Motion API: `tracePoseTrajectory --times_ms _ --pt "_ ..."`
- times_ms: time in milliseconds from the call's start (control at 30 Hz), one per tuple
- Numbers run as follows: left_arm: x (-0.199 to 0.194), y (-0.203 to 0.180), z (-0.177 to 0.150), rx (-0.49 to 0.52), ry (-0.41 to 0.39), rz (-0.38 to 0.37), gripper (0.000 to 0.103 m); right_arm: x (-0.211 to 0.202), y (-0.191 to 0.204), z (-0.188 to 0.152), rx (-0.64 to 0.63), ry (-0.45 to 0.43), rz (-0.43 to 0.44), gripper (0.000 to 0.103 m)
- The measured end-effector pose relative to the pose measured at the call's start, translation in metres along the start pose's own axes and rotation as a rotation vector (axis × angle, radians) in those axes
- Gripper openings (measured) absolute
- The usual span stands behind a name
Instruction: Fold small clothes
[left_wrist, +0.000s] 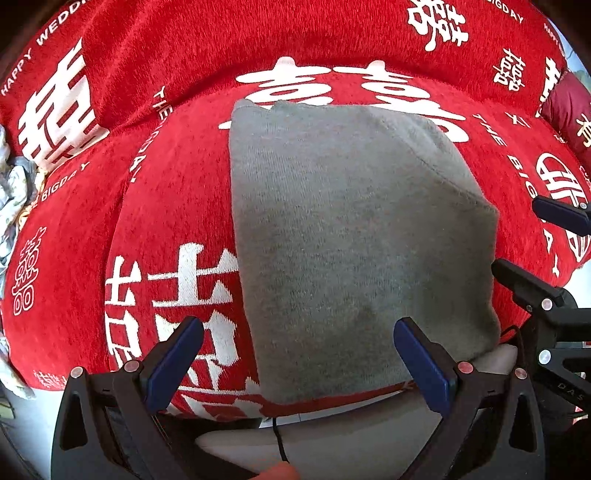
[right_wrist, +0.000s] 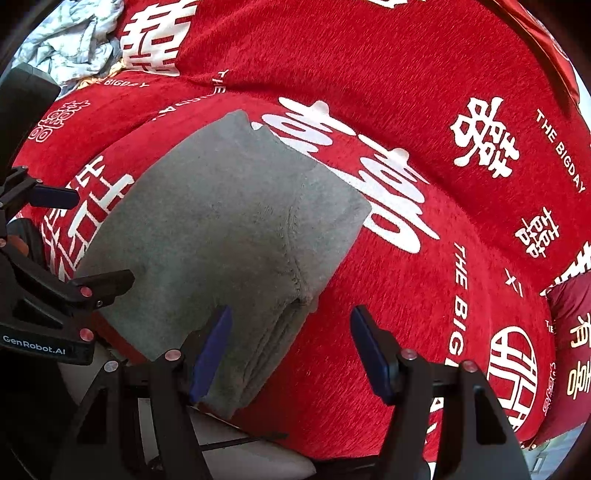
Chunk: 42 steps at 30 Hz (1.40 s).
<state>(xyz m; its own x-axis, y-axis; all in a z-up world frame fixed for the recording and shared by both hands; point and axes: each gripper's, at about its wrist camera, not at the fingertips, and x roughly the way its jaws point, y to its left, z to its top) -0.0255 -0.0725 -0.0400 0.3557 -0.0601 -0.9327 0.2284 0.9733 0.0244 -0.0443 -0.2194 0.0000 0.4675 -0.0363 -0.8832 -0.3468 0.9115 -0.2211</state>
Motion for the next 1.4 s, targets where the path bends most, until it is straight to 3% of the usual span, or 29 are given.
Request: tracePoseTrajectory --times_ms 1400 --pt "0.0053 -0.0022 -0.0020 0.008 0.022 -0.004 0.103 0.0040 0.0068 -0.0005 -0.005 0.013 0.005 0.070"
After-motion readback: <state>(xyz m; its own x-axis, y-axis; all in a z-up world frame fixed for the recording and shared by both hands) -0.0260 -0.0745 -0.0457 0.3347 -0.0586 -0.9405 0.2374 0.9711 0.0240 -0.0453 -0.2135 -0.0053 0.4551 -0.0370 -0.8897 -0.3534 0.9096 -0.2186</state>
